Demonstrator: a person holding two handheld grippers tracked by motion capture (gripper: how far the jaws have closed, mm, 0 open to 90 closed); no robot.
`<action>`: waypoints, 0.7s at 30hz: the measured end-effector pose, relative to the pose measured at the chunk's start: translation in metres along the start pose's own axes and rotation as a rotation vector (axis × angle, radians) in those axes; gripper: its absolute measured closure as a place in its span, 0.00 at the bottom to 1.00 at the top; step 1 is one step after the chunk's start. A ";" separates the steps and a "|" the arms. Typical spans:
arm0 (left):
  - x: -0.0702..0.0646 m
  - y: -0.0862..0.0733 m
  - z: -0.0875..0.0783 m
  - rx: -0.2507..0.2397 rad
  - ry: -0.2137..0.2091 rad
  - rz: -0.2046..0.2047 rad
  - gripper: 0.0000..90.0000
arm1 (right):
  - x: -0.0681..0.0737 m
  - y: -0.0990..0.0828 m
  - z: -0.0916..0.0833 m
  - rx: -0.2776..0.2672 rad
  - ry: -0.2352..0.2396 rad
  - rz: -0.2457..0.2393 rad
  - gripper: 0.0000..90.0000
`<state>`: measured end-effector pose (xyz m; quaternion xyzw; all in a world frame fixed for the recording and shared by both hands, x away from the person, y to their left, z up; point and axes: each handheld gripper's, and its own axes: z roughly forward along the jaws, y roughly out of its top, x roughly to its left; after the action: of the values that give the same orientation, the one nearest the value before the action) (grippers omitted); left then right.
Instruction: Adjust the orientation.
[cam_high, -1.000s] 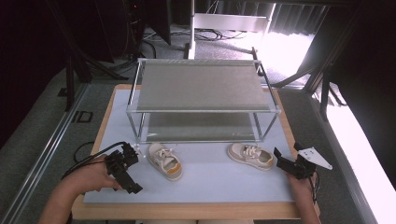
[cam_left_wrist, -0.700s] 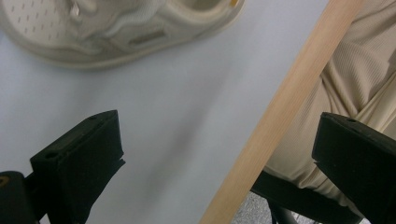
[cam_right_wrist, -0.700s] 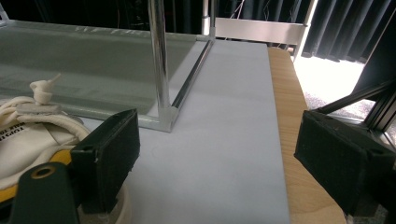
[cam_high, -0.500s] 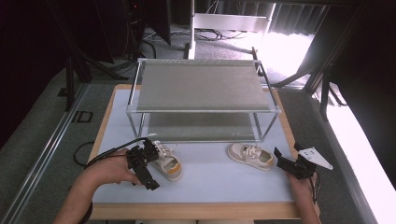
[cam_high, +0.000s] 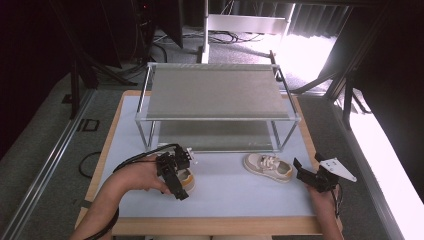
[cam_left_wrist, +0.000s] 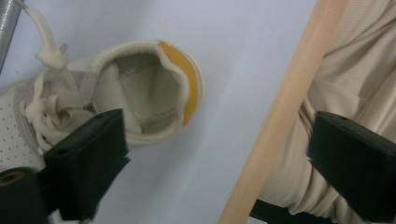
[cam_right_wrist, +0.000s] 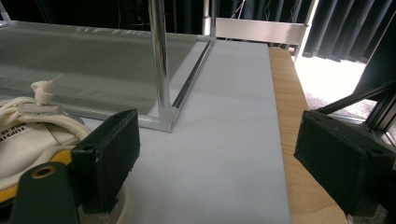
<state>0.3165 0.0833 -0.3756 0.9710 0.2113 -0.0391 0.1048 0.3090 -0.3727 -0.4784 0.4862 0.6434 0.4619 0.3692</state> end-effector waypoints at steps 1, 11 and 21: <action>0.000 0.002 0.002 0.008 0.007 -0.001 0.06 | 0.000 0.000 0.000 0.000 0.000 0.000 0.15; 0.003 0.021 0.019 0.053 0.026 -0.004 0.30 | -0.001 0.000 -0.001 -0.005 0.001 0.007 0.15; 0.009 0.034 0.038 0.128 0.049 -0.038 0.59 | -0.001 0.000 -0.001 -0.007 -0.002 0.018 0.15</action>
<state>0.3377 0.0485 -0.4072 0.9722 0.2293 -0.0310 0.0364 0.3086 -0.3744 -0.4784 0.4909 0.6372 0.4670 0.3673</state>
